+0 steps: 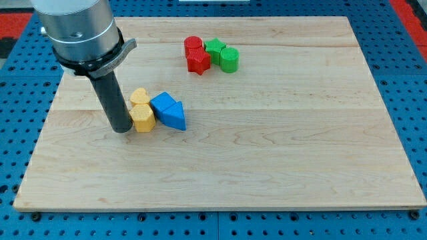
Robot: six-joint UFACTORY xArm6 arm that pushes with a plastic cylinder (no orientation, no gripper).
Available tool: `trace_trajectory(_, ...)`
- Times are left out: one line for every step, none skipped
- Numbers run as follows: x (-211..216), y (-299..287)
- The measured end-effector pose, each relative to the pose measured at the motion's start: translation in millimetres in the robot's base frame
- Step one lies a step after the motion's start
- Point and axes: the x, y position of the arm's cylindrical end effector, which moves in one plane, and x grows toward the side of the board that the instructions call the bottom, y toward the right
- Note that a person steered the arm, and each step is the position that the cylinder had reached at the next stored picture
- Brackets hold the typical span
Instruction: Nudge the yellow hexagon to right a bit
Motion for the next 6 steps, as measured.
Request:
trace_trajectory(0, 0)
trace_trajectory(0, -4)
trace_trajectory(0, -5)
trace_trajectory(0, 0)
trace_trajectory(0, 9)
trace_trajectory(-5, 16)
